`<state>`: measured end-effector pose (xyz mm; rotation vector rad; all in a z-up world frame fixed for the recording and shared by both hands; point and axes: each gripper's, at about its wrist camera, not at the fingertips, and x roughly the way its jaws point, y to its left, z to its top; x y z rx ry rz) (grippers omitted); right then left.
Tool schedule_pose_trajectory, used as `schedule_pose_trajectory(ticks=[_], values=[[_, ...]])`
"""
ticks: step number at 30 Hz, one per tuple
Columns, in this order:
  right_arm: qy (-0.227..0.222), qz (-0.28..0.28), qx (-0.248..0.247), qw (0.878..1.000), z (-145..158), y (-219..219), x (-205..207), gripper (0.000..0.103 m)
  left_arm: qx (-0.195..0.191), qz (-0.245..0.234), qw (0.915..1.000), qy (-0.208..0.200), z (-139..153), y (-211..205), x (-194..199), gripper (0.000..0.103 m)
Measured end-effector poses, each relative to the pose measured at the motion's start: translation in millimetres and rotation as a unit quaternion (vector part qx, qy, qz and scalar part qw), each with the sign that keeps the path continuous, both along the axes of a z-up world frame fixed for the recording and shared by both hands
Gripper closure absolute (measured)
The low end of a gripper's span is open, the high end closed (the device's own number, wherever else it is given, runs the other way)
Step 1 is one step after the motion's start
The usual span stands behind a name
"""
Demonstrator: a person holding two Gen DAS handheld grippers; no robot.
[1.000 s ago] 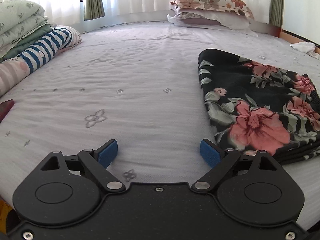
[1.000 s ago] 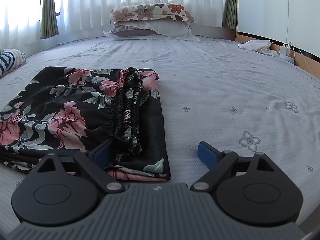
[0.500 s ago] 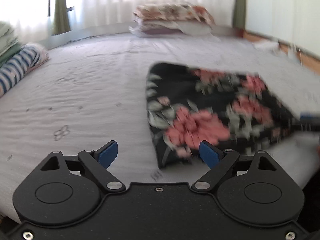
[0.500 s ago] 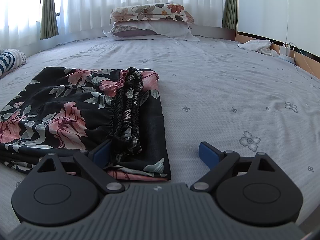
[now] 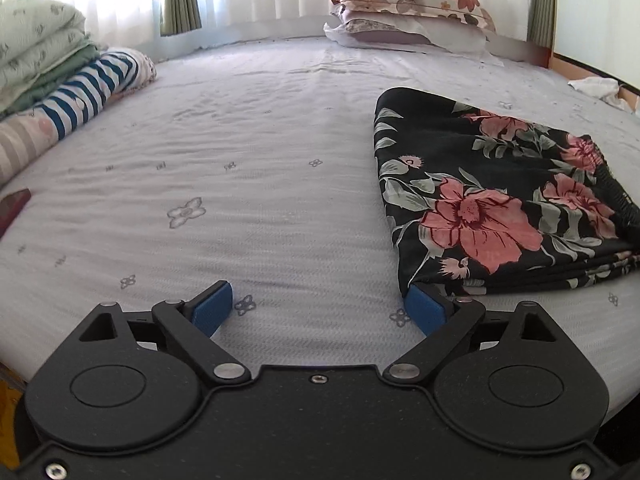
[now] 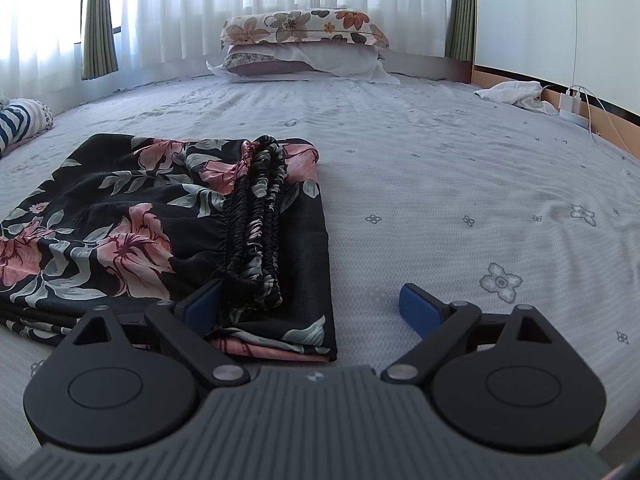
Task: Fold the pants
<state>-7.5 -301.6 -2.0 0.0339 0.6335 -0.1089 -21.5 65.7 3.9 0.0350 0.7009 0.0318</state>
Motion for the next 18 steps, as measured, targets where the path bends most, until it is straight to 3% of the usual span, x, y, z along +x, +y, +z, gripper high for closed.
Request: schedule_pose_trajectory(ticks=[9,13,18], values=[[-0.022,-0.007,0.03,0.999,8.4,0.5,-15.8,0.006,-0.024,-0.011,0.9996,-0.004,23.7,-5.6,-13.6,0.013],[-0.049,-0.008,0.032,0.998,19.6,11.5,-32.4,0.005,-0.038,-0.043,0.9981,-0.025,39.1,-26.1,-18.9,0.007],[-0.063,0.018,0.045,0.997,27.0,37.3,-55.2,0.002,-0.041,-0.063,0.997,-0.016,31.5,-56.1,-13.8,0.005]])
